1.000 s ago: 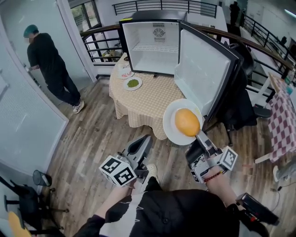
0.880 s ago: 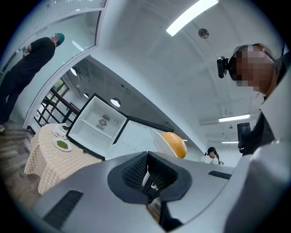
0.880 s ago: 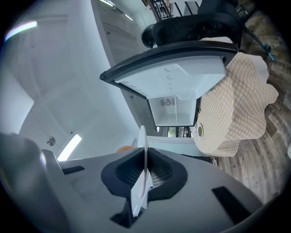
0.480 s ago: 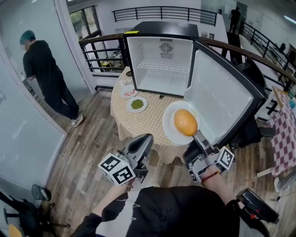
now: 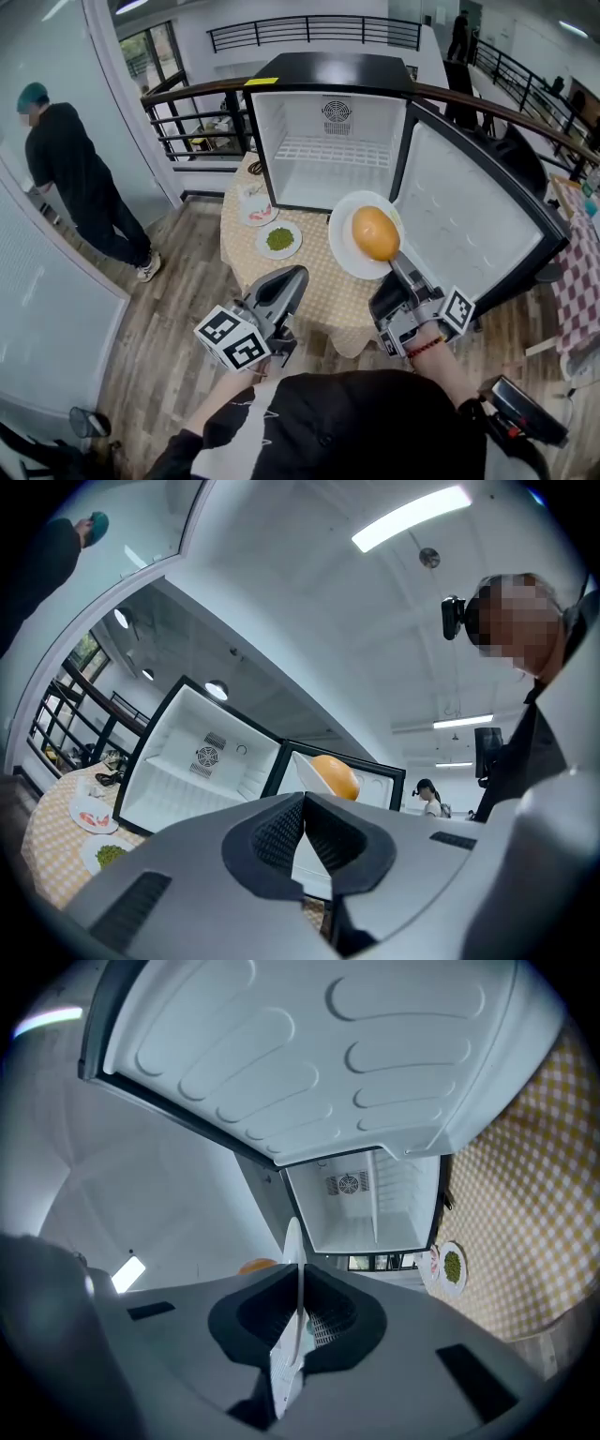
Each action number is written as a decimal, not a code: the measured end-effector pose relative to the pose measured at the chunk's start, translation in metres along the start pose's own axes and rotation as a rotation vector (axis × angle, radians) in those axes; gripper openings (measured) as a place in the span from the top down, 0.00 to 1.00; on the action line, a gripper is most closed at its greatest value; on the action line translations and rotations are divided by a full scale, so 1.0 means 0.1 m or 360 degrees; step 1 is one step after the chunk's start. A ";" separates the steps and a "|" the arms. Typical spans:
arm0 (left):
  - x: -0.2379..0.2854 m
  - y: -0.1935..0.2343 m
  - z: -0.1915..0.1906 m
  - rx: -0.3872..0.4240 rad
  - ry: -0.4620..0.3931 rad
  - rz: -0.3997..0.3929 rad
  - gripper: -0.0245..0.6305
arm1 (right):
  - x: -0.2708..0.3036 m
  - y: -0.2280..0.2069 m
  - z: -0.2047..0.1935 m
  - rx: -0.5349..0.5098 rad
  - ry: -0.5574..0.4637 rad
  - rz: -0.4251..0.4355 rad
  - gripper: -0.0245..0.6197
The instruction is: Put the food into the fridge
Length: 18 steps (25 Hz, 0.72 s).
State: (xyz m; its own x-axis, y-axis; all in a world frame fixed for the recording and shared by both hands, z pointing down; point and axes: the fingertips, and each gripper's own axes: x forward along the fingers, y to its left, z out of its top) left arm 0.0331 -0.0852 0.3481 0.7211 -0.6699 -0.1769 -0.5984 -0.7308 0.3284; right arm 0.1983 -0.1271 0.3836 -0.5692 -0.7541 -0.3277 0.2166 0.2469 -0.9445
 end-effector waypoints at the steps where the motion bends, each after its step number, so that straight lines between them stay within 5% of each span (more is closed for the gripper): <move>1: 0.02 0.06 0.02 0.0008 0.0011 -0.0008 0.94 | 0.06 -0.01 0.02 -0.0006 -0.0012 -0.0005 0.92; 18: 0.45 0.24 0.29 0.0159 0.0152 -0.0236 0.94 | 0.41 -0.19 0.23 -0.0058 -0.0183 -0.0198 0.92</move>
State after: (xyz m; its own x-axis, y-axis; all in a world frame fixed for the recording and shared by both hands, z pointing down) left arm 0.0406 -0.1365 0.3214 0.8309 -0.5420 -0.1258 -0.5116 -0.8330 0.2106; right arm 0.1893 -0.1770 0.3889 -0.4949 -0.8444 -0.2051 0.1199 0.1674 -0.9786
